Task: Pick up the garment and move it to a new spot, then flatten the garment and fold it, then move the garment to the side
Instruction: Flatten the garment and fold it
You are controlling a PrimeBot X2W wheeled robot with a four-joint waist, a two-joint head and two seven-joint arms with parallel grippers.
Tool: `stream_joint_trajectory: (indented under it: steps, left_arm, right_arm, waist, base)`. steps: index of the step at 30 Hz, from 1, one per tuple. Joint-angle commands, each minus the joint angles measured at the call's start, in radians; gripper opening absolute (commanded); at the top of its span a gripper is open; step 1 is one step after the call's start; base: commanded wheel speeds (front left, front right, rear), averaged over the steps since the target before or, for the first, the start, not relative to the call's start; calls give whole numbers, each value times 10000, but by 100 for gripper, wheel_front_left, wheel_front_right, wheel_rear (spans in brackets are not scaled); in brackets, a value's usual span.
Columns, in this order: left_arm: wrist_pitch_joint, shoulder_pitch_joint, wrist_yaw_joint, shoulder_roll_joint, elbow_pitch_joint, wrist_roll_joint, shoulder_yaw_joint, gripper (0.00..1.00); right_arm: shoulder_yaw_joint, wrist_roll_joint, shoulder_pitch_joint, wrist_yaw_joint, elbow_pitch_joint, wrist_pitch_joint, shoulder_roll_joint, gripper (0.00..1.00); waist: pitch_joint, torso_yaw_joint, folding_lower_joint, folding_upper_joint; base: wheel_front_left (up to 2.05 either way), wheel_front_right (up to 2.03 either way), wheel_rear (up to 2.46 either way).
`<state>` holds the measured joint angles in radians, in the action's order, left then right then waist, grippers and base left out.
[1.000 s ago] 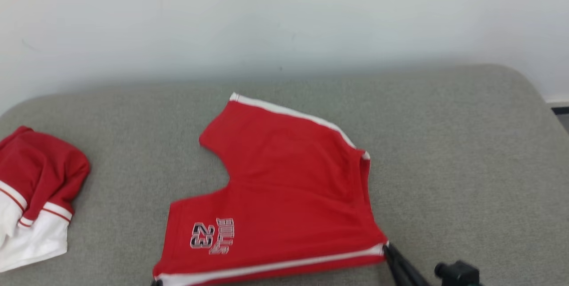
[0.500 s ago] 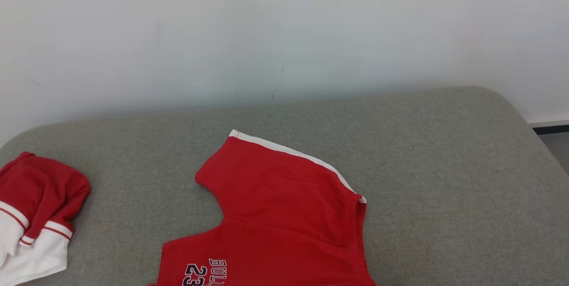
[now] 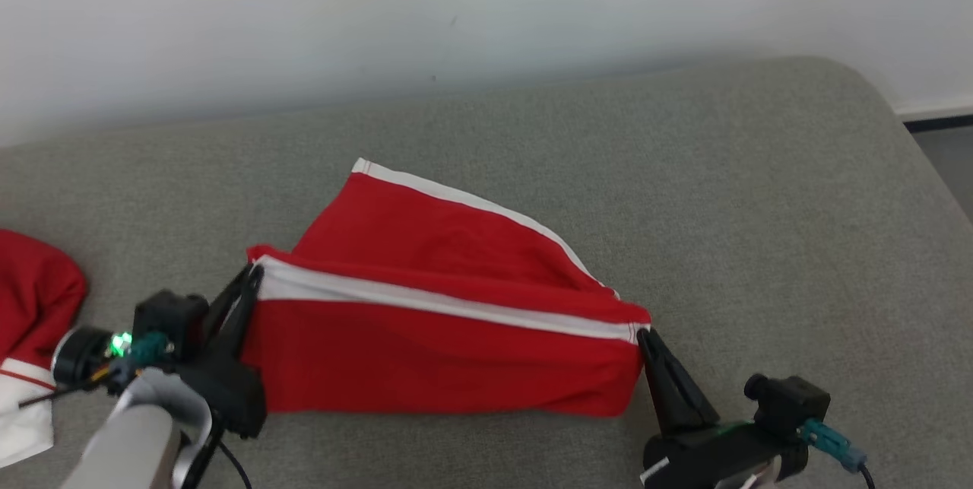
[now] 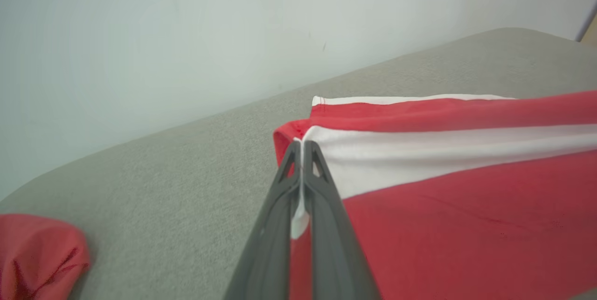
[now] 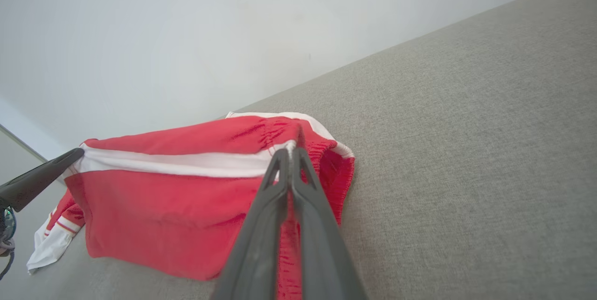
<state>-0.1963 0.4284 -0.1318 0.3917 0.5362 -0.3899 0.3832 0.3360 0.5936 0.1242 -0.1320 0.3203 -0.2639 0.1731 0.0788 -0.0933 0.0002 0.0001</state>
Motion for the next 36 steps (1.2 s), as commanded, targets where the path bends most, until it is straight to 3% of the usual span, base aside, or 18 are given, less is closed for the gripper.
stream_joint_trajectory:
  steps: [1,14,22,28,34,35,36]
  left_arm:
    - [288,1023,23,383,174,-317,618,0]
    - [594,4480,26,1340,1190,-1356,2917,0]
    - [524,5809,24,1618,1853,-1811,4108,0]
    - [245,6390,24,1518,2817,-1710,4303,0]
    - [-13,6627,24,1165,3465,-1735,4525,0]
    - [-66,6615,24,1096,3551,-1785,4538,0]
    - [-171,6602,24,1022,3631,-1838,4518,32]
  right_arm:
    - [-360,-149,506,25,68,-2,-363,0]
    - [-1545,-514,1957,25,604,-3,-1176,0]
    - [-958,-21,2473,25,448,0,-1233,0]
    - [-258,451,2740,25,575,0,-1228,0]
    - [-186,595,2932,25,623,-2,-1233,0]
    - [-256,558,2971,25,555,-2,-1231,37]
    - [-277,653,2975,25,461,-2,-1230,99]
  waist:
    - [993,-576,-2,-1]
    - [2236,-1414,-2,-1]
    - [2875,-1790,-2,-1]
    - [3145,-1896,-2,-1]
    - [3259,-1858,-2,-1]
    - [3259,-1851,-2,-1]
    - [3248,-1834,-2,-1]
  base:
    - [0,0,0]
    - [0,0,0]
    - [0,0,0]
    - [0,0,0]
    - [0,0,0]
    - [0,0,0]
    - [0,0,0]
